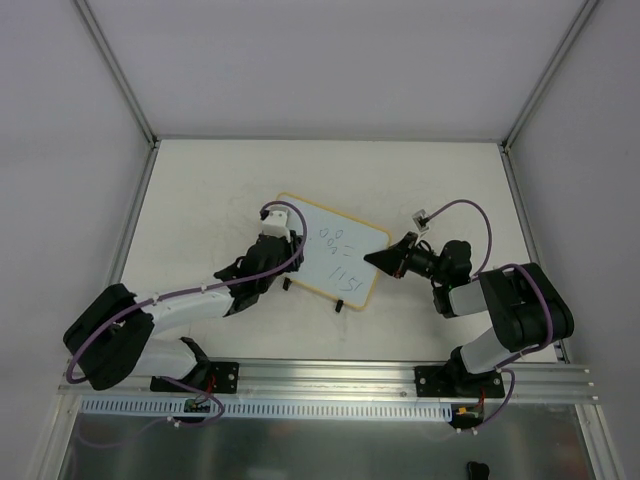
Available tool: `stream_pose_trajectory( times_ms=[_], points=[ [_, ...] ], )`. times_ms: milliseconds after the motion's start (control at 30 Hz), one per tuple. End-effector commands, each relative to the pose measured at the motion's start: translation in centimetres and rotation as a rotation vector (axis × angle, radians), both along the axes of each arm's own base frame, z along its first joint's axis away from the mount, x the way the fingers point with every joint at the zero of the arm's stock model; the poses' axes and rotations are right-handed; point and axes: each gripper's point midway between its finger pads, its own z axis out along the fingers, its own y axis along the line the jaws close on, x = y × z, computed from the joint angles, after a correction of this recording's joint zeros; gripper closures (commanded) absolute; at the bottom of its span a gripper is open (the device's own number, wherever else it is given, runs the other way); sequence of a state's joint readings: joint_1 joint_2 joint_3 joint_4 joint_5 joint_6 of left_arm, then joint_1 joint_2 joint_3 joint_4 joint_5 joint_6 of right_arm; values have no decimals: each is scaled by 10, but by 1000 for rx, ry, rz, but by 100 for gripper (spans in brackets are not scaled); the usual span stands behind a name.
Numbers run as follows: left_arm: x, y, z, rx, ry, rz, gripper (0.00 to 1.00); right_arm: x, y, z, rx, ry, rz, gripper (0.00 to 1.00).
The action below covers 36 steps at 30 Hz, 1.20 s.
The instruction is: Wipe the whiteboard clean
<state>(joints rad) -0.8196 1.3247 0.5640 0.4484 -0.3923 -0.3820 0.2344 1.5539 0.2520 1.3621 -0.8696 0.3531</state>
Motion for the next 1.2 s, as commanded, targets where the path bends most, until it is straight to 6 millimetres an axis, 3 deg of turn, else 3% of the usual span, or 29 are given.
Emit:
stream_pose_trajectory(
  times_ms=[0, 67, 200, 400, 600, 767, 900, 1033, 1167],
  points=[
    [6, 46, -10, 21, 0, 104, 100, -2, 4, 24, -27, -300, 48, 100],
    [9, 67, -17, 27, 10, 152, 100, -2, 4, 24, -27, -300, 48, 100],
    [12, 74, -14, 11, 0, 174, 100, -3, 4, 24, -25, -297, 51, 100],
    [10, 43, -12, -58, 24, 79, 100, -3, 4, 24, -24, -295, 54, 100],
    [9, 4, 8, -68, -20, 18, 100, -3, 4, 24, -24, -295, 54, 100],
    [-11, -46, 28, -109, -42, -82, 100, -3, 5, 25, -22, -292, 57, 100],
    [-26, -73, 24, -123, -21, -125, 100, -2, 5, 25, -21, -294, 57, 100],
    [-23, -77, 11, -105, -4, -115, 100, -3, 5, 25, -19, -288, 60, 100],
    [-9, -58, 5, -92, 4, -73, 100, -3, 5, 26, -18, -290, 59, 100]
  ],
)
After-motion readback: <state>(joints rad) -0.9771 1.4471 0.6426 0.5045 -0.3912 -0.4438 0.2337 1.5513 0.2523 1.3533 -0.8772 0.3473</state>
